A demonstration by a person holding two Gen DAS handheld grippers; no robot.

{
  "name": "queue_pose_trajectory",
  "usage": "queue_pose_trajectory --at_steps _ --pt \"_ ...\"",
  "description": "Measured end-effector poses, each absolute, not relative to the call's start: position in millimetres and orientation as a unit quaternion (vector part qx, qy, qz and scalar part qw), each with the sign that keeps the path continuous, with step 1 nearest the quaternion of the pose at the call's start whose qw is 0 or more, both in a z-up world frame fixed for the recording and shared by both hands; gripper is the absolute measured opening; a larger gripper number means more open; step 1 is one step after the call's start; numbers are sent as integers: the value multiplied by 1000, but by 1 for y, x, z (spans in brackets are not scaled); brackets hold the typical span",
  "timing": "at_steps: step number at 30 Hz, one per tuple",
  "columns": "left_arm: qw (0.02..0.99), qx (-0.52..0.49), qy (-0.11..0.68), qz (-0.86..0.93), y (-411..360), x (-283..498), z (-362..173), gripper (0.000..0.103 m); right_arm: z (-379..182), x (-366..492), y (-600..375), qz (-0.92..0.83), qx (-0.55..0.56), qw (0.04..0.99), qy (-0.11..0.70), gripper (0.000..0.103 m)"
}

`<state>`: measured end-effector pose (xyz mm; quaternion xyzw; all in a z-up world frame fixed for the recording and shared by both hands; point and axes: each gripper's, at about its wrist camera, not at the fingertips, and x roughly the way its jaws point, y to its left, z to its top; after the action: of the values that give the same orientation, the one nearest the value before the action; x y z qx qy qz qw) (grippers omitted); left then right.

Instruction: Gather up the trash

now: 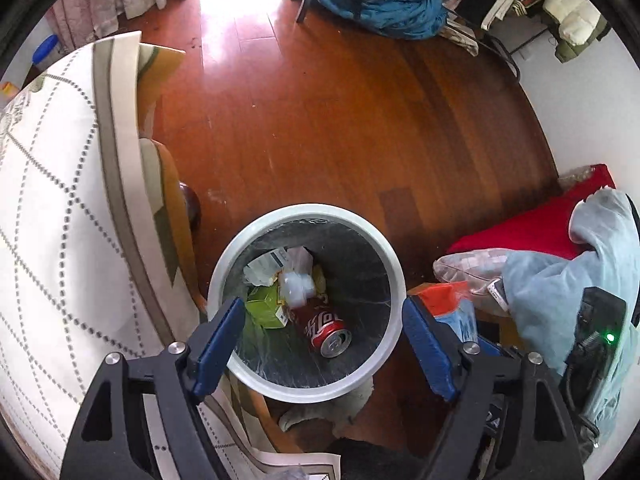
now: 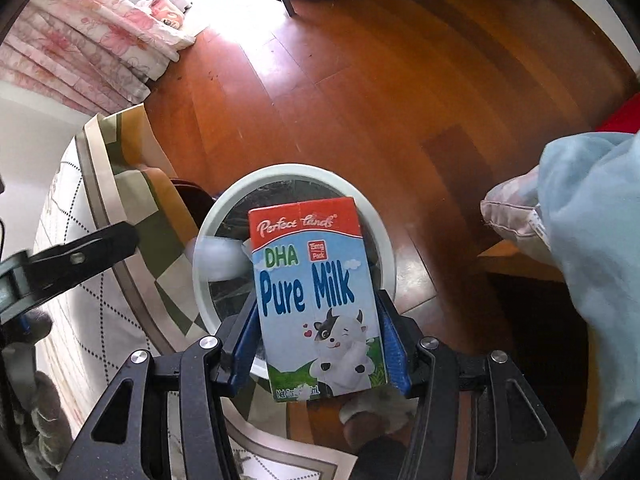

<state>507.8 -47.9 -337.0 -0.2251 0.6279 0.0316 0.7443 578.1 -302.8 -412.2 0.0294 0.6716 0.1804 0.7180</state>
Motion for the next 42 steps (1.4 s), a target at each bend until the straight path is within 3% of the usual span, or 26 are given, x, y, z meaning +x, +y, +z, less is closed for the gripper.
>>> queue_pose_trajectory --at_steps 1,2,4,17,42 --pt "746 -222 627 37 -48 507 -336 90 -415 579 -303 182 29 715 675 62" --pt "752 -214 622 44 -47 503 -330 98 -414 578 -303 183 30 713 676 81" --pt "762 -198 613 57 -47 494 -320 98 -408 575 -307 179 34 718 671 102" --pt "824 -133 538 121 -55 385 -224 99 -301 496 -327 165 -34 778 605 102" --pt "901 -141 406 51 -108 188 -31 99 -46 280 -398 289 13 835 468 103"
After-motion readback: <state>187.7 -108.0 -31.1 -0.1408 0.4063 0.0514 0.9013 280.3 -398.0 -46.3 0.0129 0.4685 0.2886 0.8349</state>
